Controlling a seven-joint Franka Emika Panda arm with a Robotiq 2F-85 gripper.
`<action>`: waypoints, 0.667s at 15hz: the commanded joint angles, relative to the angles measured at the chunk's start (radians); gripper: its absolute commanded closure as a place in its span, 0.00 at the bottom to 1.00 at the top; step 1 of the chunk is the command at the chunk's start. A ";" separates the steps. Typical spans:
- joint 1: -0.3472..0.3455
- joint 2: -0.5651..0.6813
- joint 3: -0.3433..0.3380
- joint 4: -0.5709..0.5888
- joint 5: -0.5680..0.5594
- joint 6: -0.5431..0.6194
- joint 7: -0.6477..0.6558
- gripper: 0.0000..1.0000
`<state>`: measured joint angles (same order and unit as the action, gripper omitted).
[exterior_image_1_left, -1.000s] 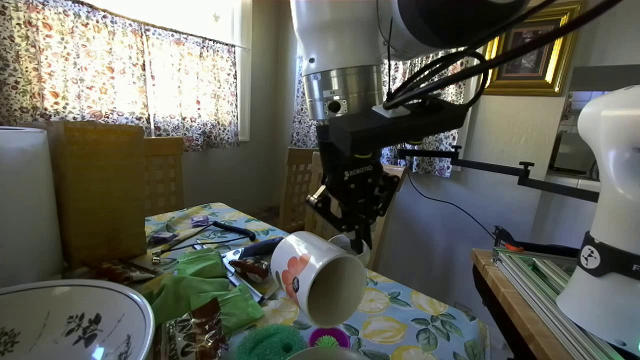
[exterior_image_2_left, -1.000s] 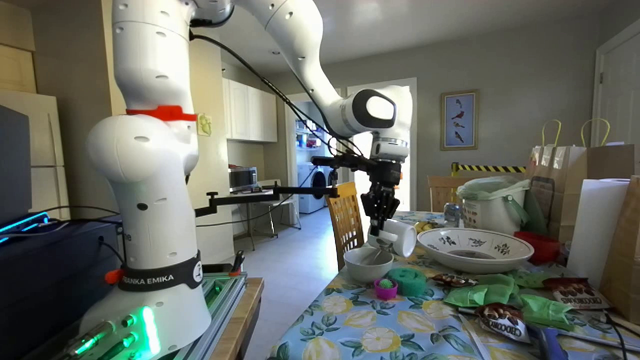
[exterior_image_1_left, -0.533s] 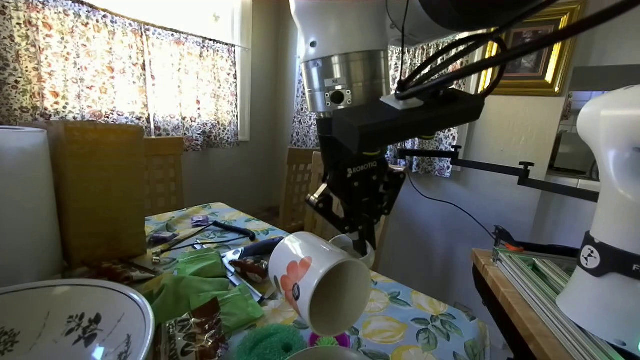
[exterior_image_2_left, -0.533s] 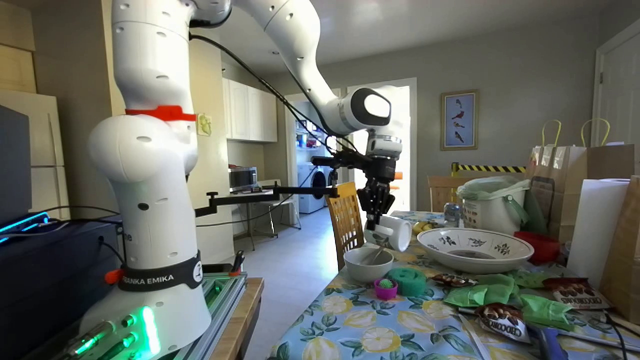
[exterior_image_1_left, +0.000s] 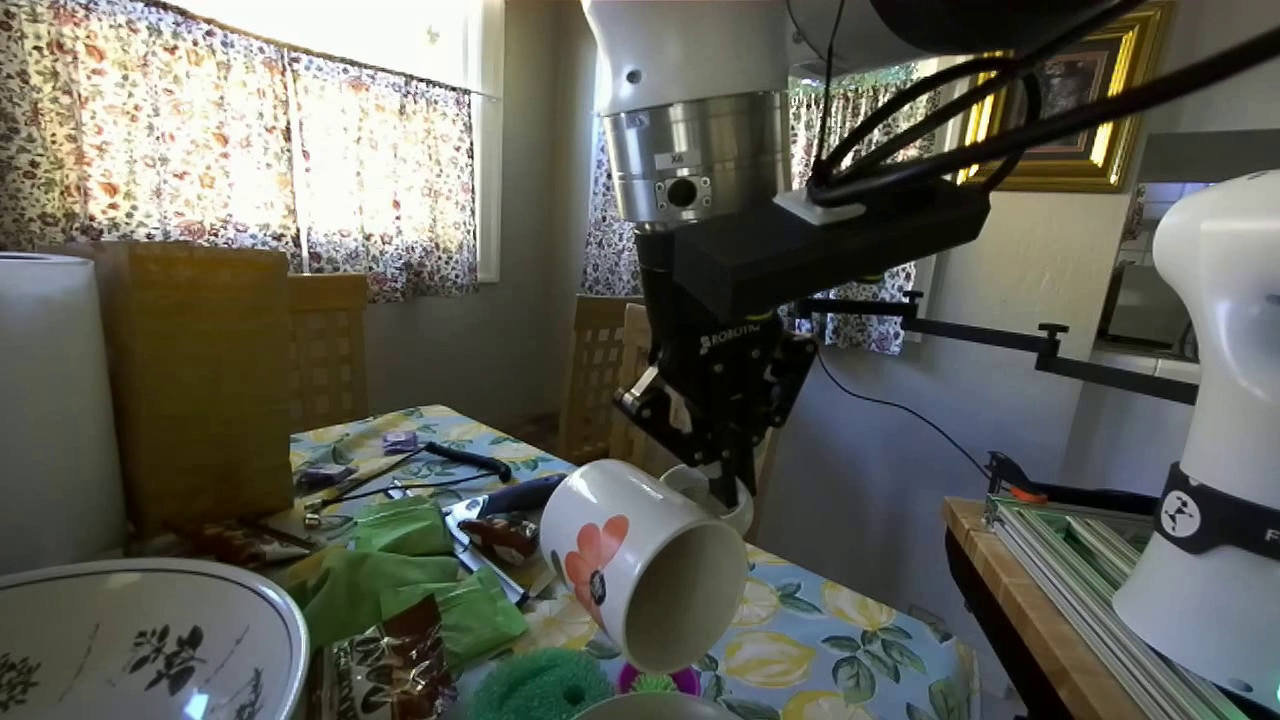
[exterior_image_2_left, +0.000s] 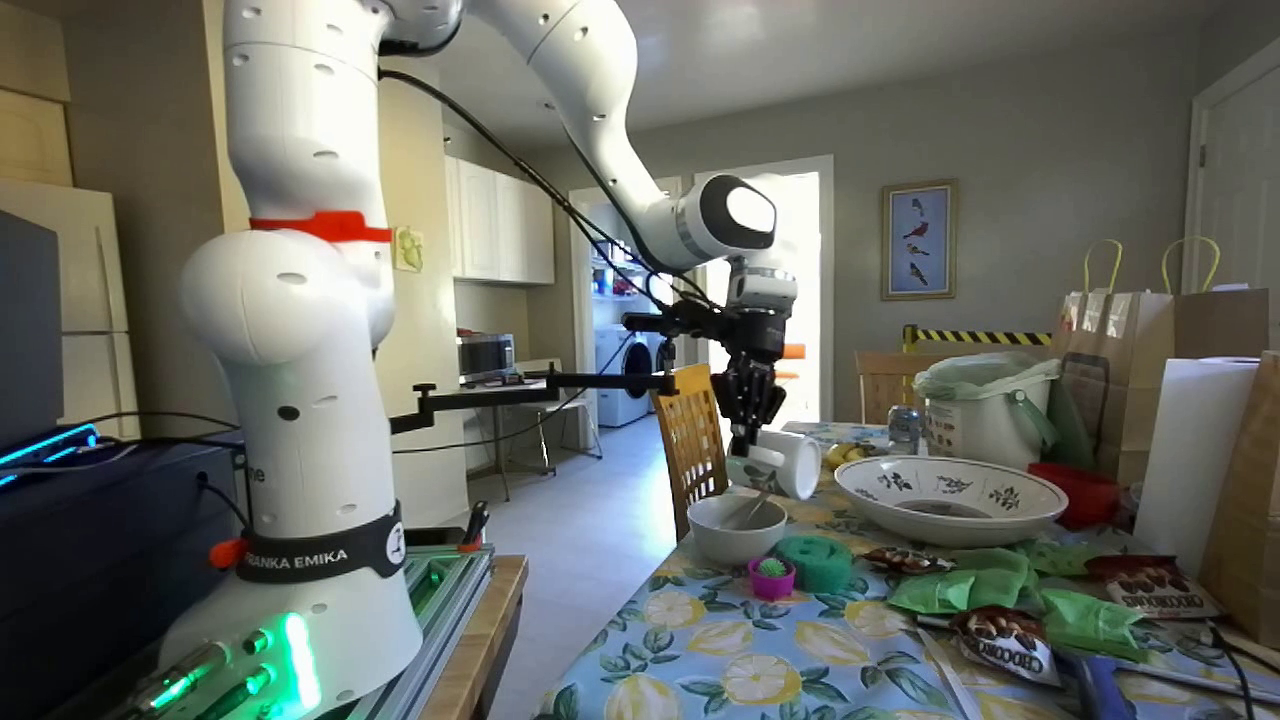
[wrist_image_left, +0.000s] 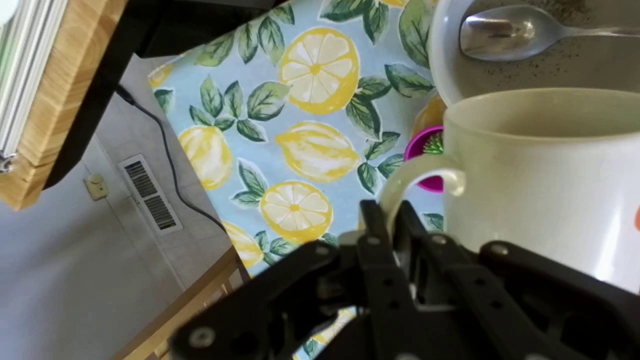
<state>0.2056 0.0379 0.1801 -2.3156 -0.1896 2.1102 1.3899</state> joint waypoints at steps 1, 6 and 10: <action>0.015 0.011 0.010 0.032 -0.062 -0.037 0.065 0.97; 0.023 0.029 0.020 0.039 -0.105 -0.038 0.085 0.97; 0.030 0.035 0.023 0.040 -0.133 -0.036 0.112 0.97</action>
<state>0.2229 0.0573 0.2013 -2.3133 -0.2856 2.0995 1.4496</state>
